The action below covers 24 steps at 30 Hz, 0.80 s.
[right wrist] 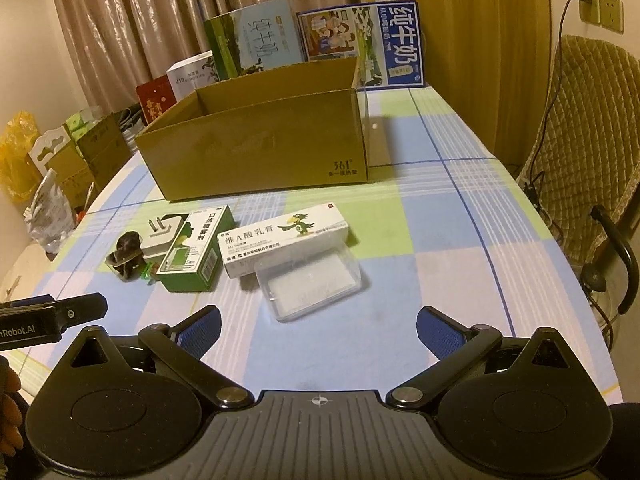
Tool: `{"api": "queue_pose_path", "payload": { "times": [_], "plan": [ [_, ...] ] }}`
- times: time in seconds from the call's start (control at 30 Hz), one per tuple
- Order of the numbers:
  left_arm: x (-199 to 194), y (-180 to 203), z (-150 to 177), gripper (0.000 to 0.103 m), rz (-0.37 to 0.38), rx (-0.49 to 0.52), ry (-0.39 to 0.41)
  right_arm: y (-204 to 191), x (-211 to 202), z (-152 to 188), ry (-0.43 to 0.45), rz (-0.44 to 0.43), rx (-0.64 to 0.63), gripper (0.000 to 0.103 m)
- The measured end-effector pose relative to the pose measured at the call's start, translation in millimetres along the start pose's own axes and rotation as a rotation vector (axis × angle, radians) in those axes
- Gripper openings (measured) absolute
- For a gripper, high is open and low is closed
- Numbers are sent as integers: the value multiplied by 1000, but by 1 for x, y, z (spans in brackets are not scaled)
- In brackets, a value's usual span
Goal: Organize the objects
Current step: 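Move both tools back over the remaining items on the table, then grasp the clear plastic container with the right tool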
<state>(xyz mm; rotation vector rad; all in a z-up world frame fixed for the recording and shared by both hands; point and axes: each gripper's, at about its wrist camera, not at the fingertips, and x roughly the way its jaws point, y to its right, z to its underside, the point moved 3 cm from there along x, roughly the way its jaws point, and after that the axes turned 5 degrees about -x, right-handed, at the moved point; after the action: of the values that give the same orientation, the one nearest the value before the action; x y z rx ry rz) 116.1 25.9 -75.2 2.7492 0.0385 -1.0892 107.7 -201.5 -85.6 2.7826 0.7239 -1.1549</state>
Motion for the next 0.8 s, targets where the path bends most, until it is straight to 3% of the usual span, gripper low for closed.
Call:
{"api": "queue_pose_path", "payload": {
  "times": [0.37,0.8],
  "plan": [
    [12,2,-3,102,-9,34,-25,-1,14,-3,-14,-25,-24,101],
    [45,3,-15,102,-10,88,-38,-4,57,-13,-48,-54,-190,101]
  ]
}}
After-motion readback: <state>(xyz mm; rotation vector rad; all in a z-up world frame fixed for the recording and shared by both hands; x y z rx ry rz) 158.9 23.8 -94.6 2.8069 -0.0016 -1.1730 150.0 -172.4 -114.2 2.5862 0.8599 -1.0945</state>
